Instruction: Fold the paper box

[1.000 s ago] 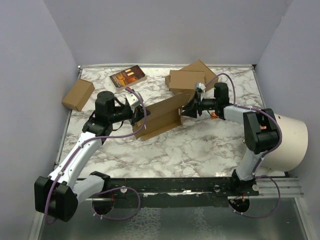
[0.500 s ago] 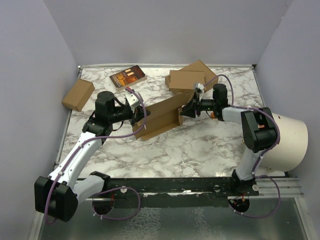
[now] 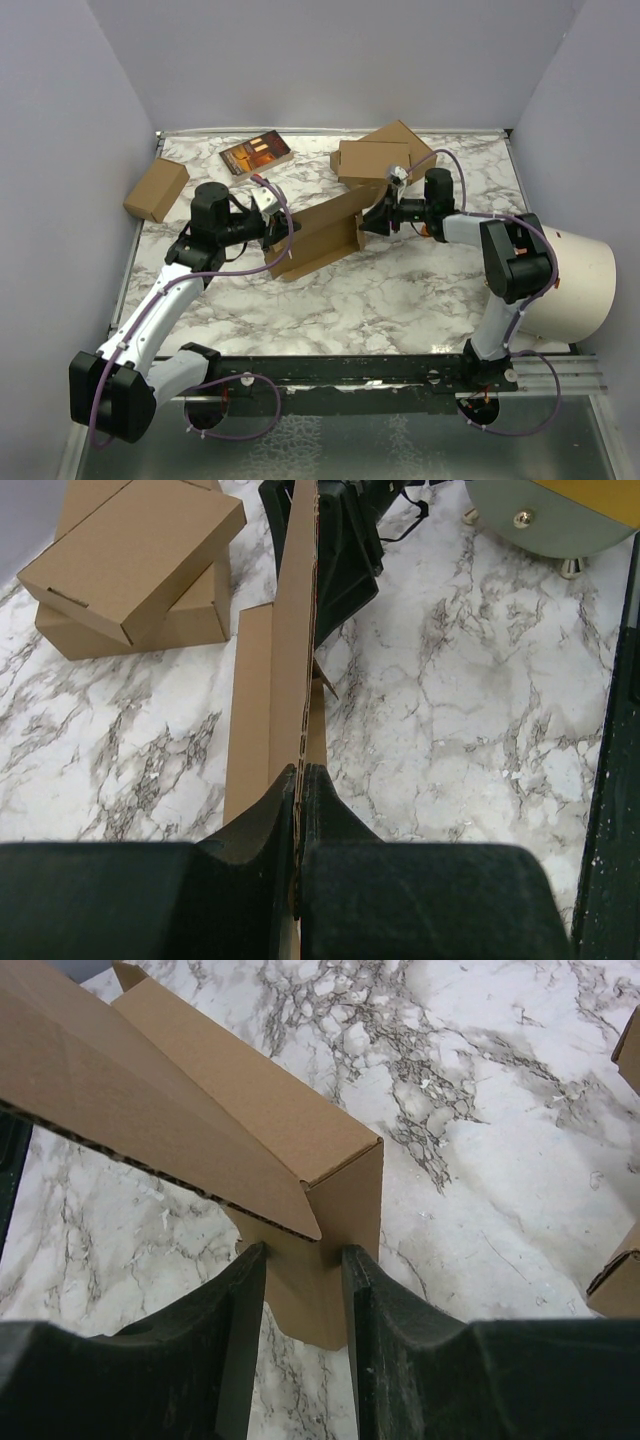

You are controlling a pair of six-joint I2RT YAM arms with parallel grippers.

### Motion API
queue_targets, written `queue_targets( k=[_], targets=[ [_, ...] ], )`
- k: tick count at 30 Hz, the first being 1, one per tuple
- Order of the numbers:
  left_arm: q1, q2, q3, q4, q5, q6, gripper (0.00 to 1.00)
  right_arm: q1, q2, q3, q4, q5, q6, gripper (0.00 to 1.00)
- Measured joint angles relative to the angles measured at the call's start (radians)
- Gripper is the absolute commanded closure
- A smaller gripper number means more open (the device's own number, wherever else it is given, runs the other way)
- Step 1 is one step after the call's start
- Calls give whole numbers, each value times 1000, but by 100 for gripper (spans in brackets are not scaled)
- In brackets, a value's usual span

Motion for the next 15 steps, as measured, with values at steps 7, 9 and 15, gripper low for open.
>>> queue_targets(
  k=[7,9,15],
  targets=[
    [0,8,0,0,0,0,100,17,21,-18,117,43,74,60],
    [0,9,0,0,0,0,100,23,21,-27,146,60,92,60],
    [0,17,0,-1,-1,0,100,31,57,-32,223,81,137,64]
  ],
)
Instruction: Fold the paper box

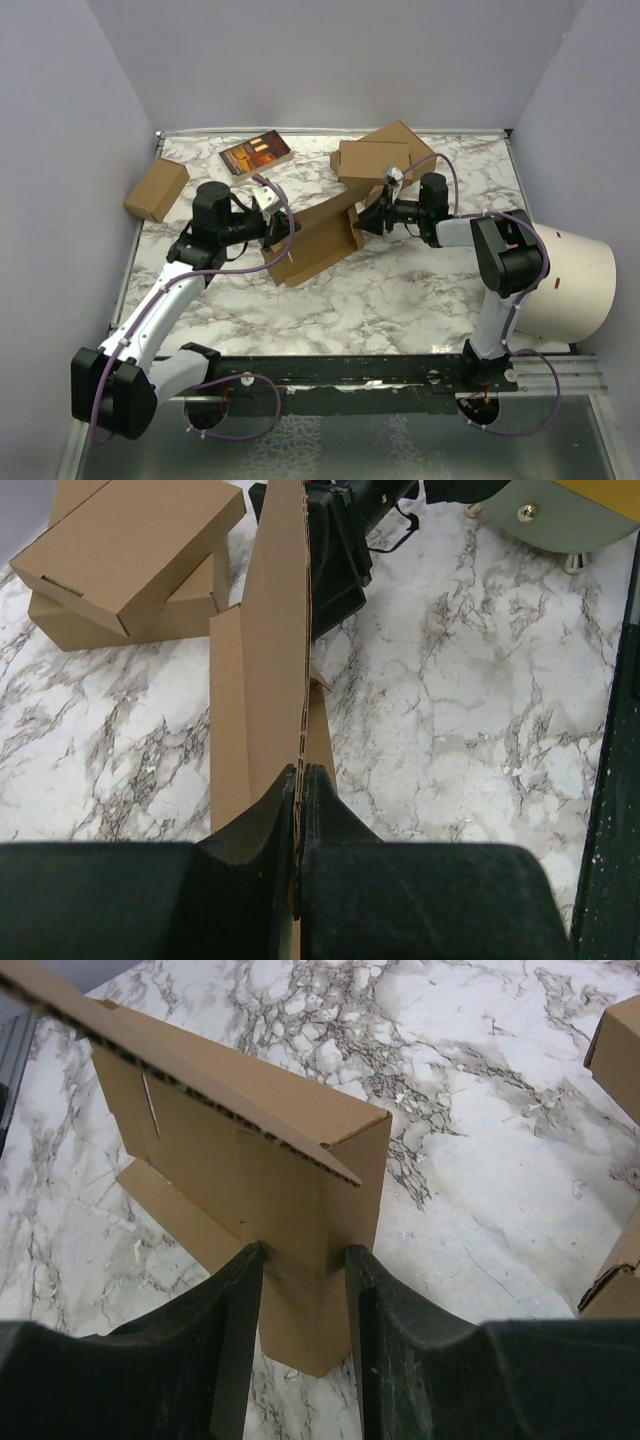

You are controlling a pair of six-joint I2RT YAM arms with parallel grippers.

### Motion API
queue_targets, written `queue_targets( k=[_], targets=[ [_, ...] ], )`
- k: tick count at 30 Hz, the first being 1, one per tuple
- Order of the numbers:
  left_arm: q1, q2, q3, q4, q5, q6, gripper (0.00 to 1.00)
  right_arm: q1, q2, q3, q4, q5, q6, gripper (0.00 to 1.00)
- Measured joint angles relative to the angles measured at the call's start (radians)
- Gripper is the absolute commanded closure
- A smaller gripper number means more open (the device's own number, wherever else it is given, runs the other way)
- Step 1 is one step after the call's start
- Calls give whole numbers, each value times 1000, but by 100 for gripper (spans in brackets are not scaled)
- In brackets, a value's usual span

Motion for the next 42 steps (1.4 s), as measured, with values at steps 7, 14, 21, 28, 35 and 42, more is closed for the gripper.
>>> queue_targets(
  k=[7,14,21,28,35,42],
  targets=[
    [5,9,0,0,-1,-4,100,2,19,2,15,19,23,65],
    [17,27,0,-6,-8,-26,100,20,34,17,-1,41,24,63],
    [23,46,-5,-23,-30,-49,100,29,48,40,-61,43,17,66],
    [43,61,-6,-30,-61,-80,100,38,57,89,-172,60,-15,67],
    [57,72,-12,-39,-80,-114,100,40,59,130,-259,72,-48,66],
    [62,75,-19,-41,-90,-129,100,40,79,167,-325,71,-50,63]
  ],
)
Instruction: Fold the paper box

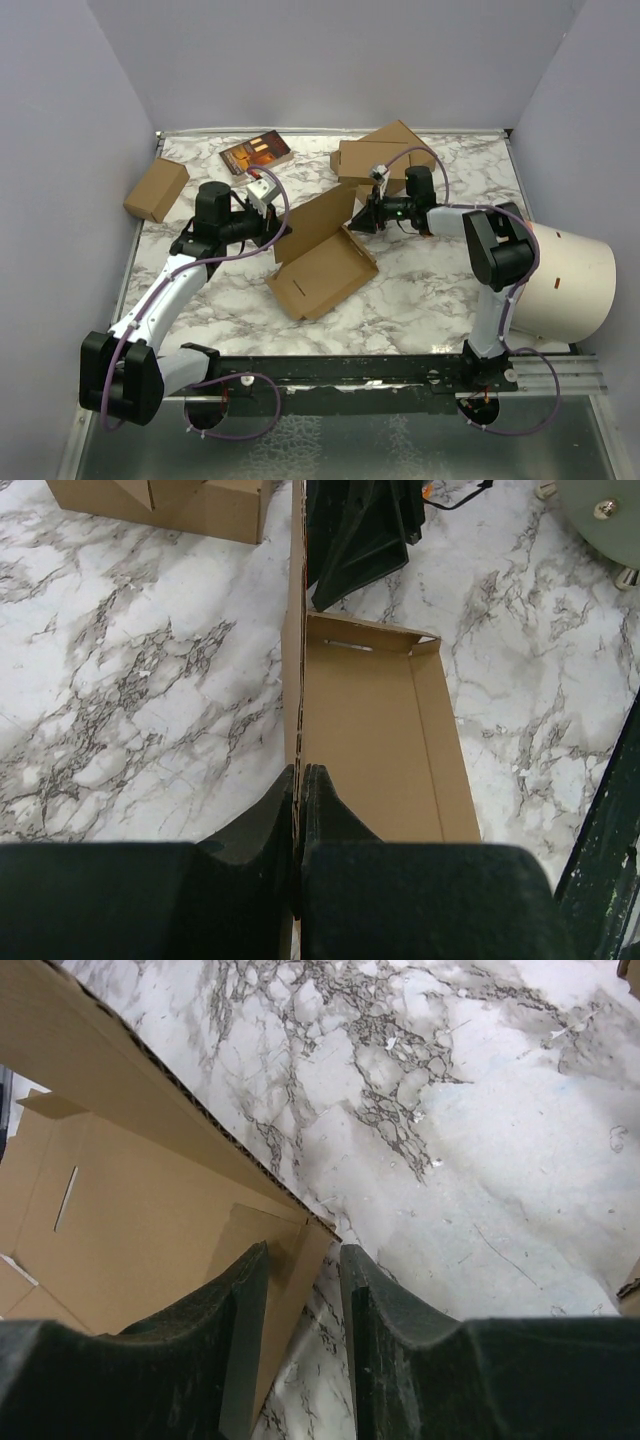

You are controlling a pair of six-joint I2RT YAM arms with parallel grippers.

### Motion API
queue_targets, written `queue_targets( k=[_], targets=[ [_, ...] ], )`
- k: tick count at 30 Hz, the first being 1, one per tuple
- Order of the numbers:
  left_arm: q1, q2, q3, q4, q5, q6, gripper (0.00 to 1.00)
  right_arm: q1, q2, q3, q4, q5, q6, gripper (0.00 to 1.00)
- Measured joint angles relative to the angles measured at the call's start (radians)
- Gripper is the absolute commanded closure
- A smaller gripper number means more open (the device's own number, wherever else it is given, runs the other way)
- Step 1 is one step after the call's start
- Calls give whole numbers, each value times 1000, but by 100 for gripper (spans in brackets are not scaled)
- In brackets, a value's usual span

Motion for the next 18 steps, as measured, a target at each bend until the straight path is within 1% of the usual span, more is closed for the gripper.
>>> queue_targets(
  k=[4,10,13,18],
  targets=[
    [0,0,-3,0,-6,-2,100,-1,0,9,-42,-18,0,59],
    [0,-1,-15,4,-11,-1,100,-43,0,24,-129,-81,-9,54],
    [0,-5,-18,10,-12,-1,100,-76,-12,48,-222,-96,-64,51],
    [0,-18,-21,18,-12,-1,100,-121,-127,49,-364,-91,-205,51]
  ],
)
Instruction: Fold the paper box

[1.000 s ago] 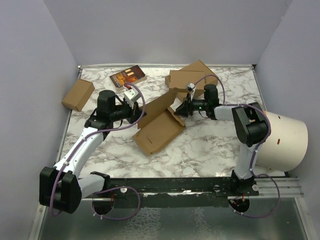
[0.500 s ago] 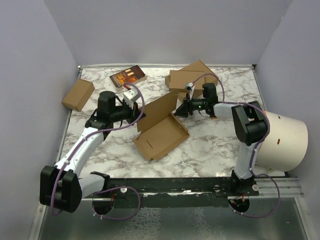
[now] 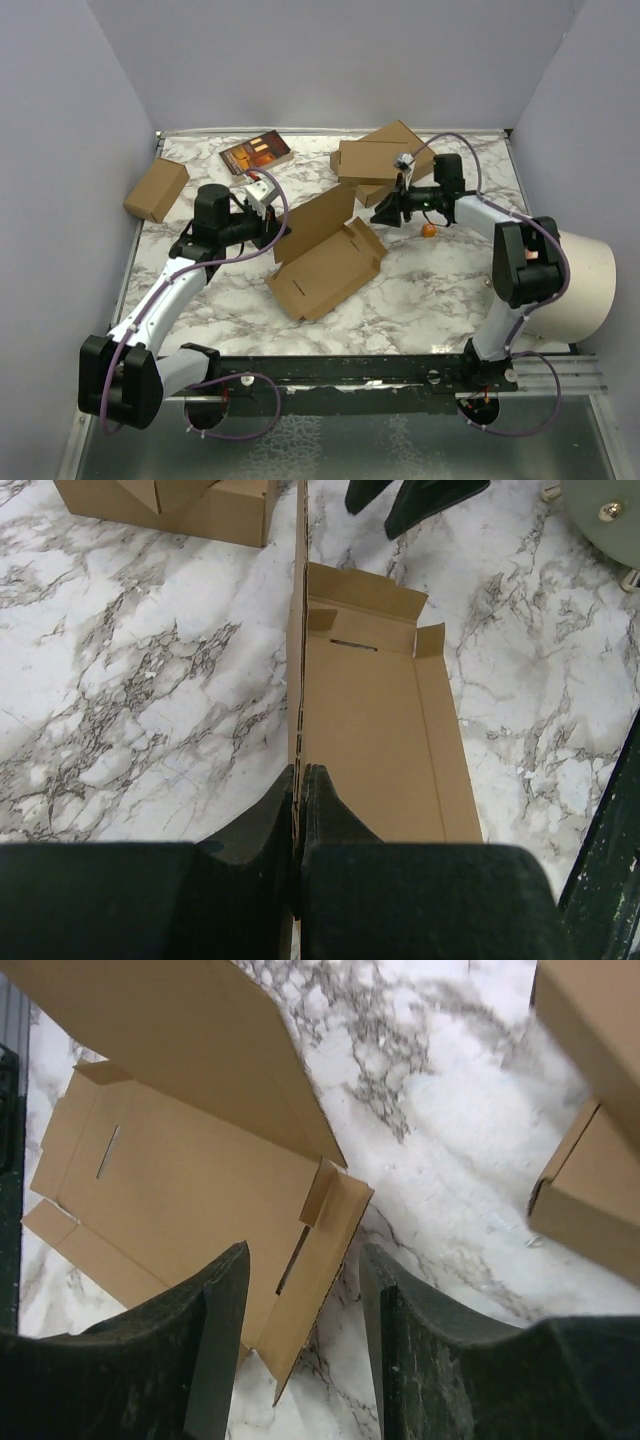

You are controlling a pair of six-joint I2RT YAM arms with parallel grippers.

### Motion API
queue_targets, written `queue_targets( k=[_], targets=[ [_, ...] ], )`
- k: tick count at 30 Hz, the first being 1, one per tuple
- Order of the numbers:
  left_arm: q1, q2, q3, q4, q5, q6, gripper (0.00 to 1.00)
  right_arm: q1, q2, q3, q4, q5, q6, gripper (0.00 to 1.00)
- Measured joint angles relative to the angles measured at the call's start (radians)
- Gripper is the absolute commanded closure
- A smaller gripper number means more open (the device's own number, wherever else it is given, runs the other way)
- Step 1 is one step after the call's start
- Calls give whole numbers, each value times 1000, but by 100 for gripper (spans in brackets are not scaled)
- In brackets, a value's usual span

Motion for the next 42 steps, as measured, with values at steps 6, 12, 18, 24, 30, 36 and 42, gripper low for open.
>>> queue_targets(
  k=[6,12,18,24,30,36,42],
  targets=[
    [0,-2,-1,1,0,0,100,-22,-218,-60,-70,0,-238,32],
    [0,-23,-15,19,5,9,100,-24,-227,-156,-55,-16,-281,31],
    [0,-74,-42,66,35,16,100,-26,-84,-115,-61,90,-185,31],
    [0,-81,-43,100,75,18,100,-27,-69,-83,-58,130,-135,42],
    [0,-82,-43,113,93,18,100,-21,-45,-42,-66,130,-121,84],
    [0,-88,-42,110,93,18,100,-14,-48,-29,-92,121,-113,99],
    [0,-90,1,95,86,18,100,-13,-119,-90,9,108,-43,99]
  ],
)
